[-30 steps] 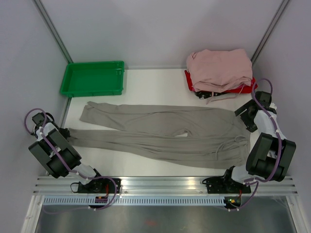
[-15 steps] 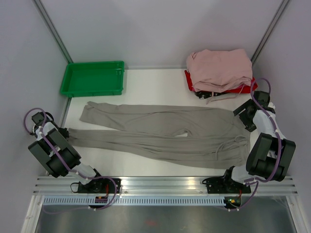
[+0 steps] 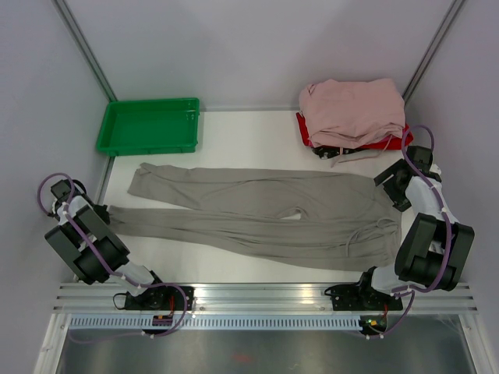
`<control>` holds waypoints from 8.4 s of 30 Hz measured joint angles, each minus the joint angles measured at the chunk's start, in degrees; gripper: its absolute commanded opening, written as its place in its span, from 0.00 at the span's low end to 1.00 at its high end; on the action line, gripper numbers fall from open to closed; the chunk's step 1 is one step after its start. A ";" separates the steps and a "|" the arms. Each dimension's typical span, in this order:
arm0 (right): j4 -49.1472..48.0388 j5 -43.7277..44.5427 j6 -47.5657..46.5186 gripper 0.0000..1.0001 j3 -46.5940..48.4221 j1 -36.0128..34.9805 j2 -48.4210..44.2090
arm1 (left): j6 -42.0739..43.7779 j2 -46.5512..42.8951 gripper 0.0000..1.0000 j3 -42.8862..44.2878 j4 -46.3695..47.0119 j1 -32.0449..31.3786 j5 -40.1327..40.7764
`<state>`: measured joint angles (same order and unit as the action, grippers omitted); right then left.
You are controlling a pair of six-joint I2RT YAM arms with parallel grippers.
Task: Fold and stack the trousers
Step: Flatten the trousers out
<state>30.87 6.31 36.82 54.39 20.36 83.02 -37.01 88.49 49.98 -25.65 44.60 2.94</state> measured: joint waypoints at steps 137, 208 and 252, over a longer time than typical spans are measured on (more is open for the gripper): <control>1.25 -0.04 -0.68 0.89 2.89 -2.27 3.26 | -2.84 -3.28 0.90 5.81 -1.88 -3.56 1.20; 16.26 11.41 18.84 0.98 -13.29 2.27 -16.06 | -5.86 -7.02 0.02 -5.05 -20.96 10.47 28.09; 30.36 25.03 28.74 0.83 -15.17 3.02 -28.39 | -6.84 -1.29 0.02 -3.23 -20.57 10.32 28.48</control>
<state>61.23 31.33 65.56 39.22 23.38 54.63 -43.86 87.20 46.74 -46.22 54.92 31.42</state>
